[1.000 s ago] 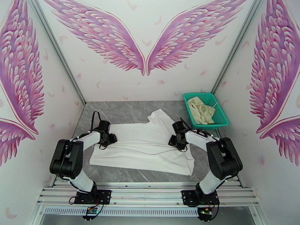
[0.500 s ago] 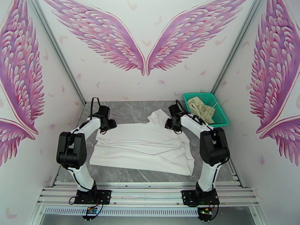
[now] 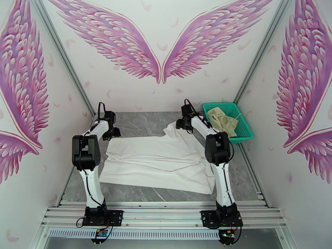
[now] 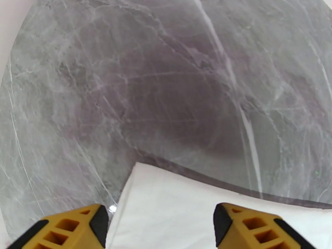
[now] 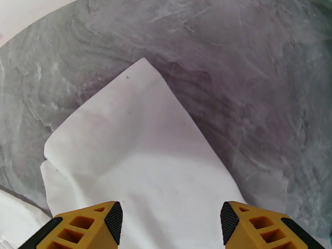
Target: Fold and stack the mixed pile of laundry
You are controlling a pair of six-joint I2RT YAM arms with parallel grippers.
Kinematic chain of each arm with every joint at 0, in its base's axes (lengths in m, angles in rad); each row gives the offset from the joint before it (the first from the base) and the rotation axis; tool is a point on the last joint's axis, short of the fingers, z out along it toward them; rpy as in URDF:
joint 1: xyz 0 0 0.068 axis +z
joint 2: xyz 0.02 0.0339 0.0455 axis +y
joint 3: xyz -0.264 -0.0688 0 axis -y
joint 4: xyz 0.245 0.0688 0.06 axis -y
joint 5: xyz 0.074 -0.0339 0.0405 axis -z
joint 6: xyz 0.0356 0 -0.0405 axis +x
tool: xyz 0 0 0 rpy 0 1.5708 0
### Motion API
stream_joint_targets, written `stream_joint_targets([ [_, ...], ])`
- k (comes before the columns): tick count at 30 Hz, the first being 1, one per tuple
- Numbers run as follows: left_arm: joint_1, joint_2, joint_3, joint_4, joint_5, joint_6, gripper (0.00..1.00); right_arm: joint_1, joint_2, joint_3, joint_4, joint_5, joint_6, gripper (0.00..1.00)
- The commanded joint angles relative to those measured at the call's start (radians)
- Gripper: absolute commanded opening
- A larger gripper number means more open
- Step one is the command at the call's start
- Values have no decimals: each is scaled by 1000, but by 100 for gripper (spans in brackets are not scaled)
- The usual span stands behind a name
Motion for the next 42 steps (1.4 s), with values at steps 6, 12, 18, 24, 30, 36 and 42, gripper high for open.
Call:
stream_joint_targets([
  [6,2,123,137,-82,16,22,70,-40,194,242,-165,-14,20,65],
  [12,2,193,218,-103,35,18,57,-61,271,361,-201,-69,46,58],
  [18,4,232,269,-109,50,21,46,-66,272,362,-144,-65,65,36],
  [24,6,250,311,-121,64,28,25,-67,285,389,-108,-71,64,15],
  [30,9,243,354,-87,121,35,3,-73,254,394,-61,-78,44,0],
  [36,13,215,376,-23,190,30,0,-91,192,393,-27,-83,36,0],
  [42,27,182,350,31,230,7,0,-112,136,368,-23,-94,16,0],
])
